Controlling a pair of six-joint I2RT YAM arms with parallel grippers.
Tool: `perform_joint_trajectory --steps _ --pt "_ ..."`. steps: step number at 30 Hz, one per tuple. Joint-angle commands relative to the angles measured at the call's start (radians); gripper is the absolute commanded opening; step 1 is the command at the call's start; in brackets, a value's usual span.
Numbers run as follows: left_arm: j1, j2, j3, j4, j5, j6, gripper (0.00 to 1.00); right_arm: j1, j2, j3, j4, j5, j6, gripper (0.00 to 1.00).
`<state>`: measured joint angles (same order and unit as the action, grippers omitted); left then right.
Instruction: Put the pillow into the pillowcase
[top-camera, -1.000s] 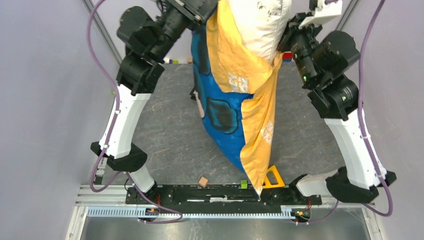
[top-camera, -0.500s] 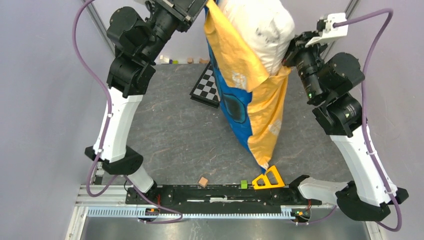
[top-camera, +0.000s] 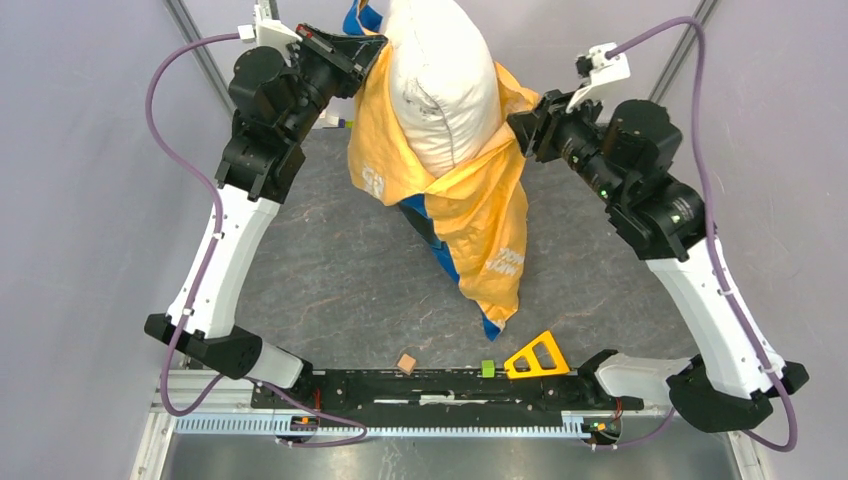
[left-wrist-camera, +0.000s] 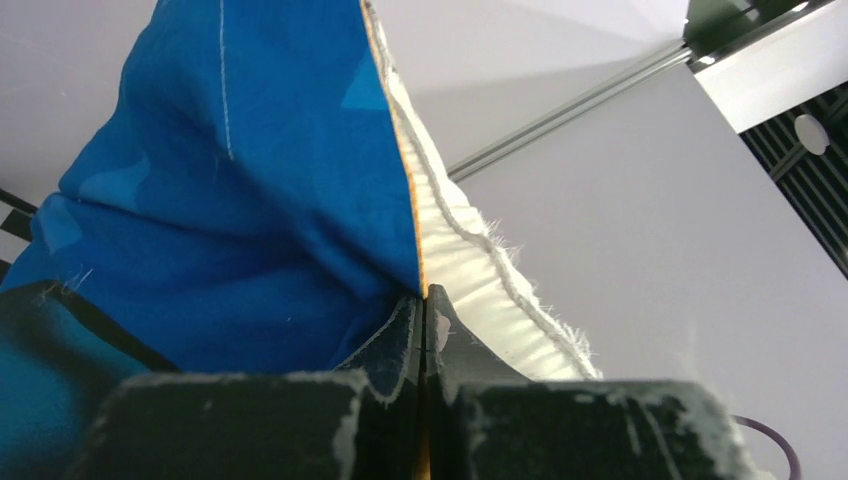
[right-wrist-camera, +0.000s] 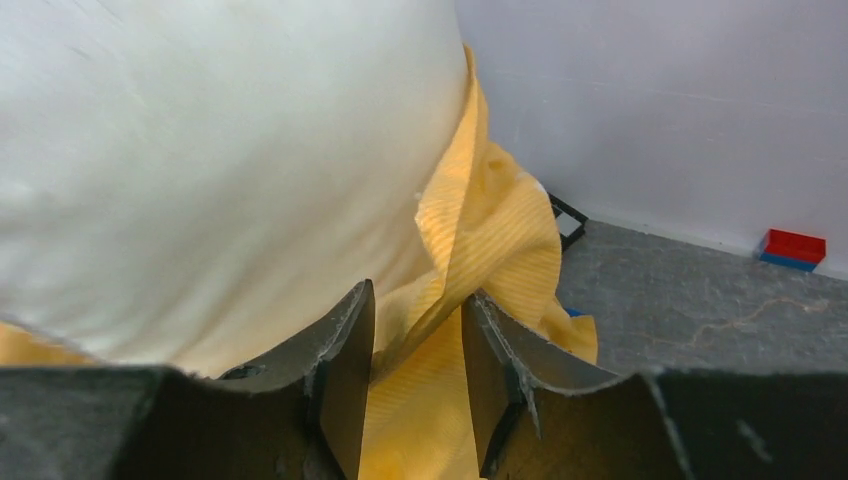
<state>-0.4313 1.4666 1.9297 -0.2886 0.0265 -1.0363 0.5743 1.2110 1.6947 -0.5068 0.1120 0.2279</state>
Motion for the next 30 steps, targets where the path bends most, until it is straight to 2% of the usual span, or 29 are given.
perform_joint_trajectory --steps 1,7,12,16,22,26,30 --pt "-0.002 -0.050 0.042 0.086 0.019 -0.031 0.02 0.003 -0.020 0.150 -0.036 -0.077 0.055 0.43" --pt "-0.001 -0.044 0.037 0.094 0.033 -0.043 0.03 0.004 -0.001 0.195 -0.062 -0.109 0.073 0.43" --pt "-0.002 -0.037 0.043 0.097 0.039 -0.050 0.02 0.004 0.027 0.210 -0.125 -0.065 0.048 0.40" --pt "-0.002 -0.033 0.046 0.098 0.046 -0.054 0.03 0.004 0.046 0.248 -0.160 0.062 -0.018 0.46" --pt "-0.002 -0.028 0.056 0.097 0.052 -0.057 0.03 0.004 0.159 0.380 -0.263 0.130 -0.126 0.50" --pt "-0.002 -0.020 0.073 0.088 0.056 -0.054 0.03 0.004 0.151 0.323 -0.234 0.174 -0.181 0.55" --pt "-0.002 -0.009 0.088 0.084 0.064 -0.060 0.02 0.004 0.191 0.357 -0.263 0.201 -0.219 0.54"
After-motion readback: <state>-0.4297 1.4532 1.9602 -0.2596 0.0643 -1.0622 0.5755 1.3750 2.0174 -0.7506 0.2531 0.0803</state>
